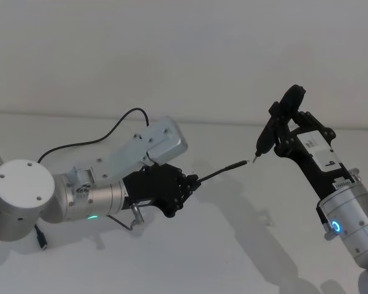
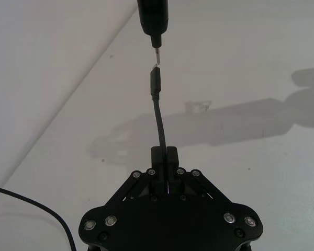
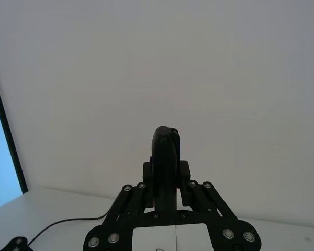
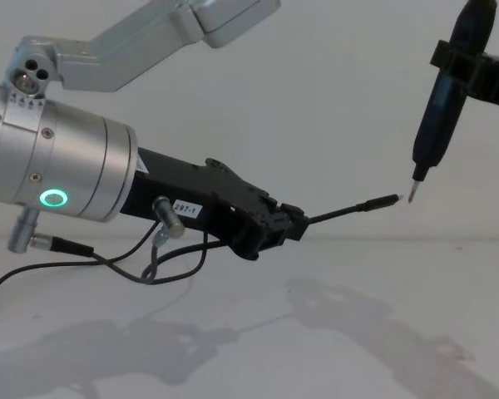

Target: Pick up the data cable with the one hand.

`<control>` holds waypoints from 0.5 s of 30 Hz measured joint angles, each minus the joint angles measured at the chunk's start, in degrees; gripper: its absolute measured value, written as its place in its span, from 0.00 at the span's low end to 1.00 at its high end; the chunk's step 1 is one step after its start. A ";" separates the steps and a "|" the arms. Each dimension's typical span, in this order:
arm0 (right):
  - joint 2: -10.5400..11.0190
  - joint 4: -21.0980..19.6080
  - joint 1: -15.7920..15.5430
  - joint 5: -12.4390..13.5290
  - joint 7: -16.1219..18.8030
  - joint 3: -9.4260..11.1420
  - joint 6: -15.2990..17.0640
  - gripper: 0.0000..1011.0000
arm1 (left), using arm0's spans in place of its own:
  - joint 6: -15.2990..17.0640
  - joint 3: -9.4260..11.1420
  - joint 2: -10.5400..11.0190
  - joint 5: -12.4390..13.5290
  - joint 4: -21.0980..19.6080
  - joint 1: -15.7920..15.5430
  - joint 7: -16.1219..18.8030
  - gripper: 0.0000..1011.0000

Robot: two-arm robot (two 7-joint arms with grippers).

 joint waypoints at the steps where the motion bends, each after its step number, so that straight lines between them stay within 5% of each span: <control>1: 0.01 -0.07 0.06 0.22 0.13 -0.02 0.00 0.27 | 0.00 0.00 0.00 0.00 0.00 0.00 0.00 0.05; 15: -0.10 -0.47 0.25 2.75 1.04 -0.08 -0.32 0.27 | 0.00 -0.01 0.00 -0.01 0.00 0.00 0.00 0.05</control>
